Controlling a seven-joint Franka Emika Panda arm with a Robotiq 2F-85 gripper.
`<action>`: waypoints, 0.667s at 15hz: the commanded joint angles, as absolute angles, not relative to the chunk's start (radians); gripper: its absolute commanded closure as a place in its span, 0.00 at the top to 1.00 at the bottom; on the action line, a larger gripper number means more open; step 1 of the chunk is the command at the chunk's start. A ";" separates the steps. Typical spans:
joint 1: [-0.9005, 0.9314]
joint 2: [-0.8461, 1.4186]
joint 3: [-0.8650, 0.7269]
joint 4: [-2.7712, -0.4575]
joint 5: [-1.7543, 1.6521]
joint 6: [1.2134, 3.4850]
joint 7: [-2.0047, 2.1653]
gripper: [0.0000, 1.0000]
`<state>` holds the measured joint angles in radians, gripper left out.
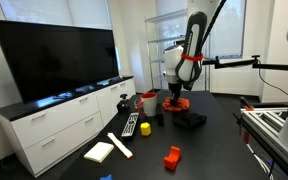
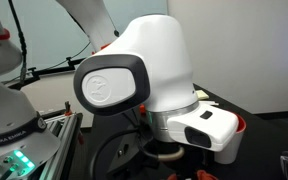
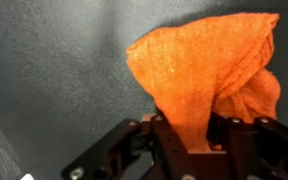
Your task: Use the orange towel to wipe the table
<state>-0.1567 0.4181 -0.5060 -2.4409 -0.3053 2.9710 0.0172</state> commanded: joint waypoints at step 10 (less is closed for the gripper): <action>-0.063 0.424 -0.539 -2.462 -0.332 3.004 0.029 0.30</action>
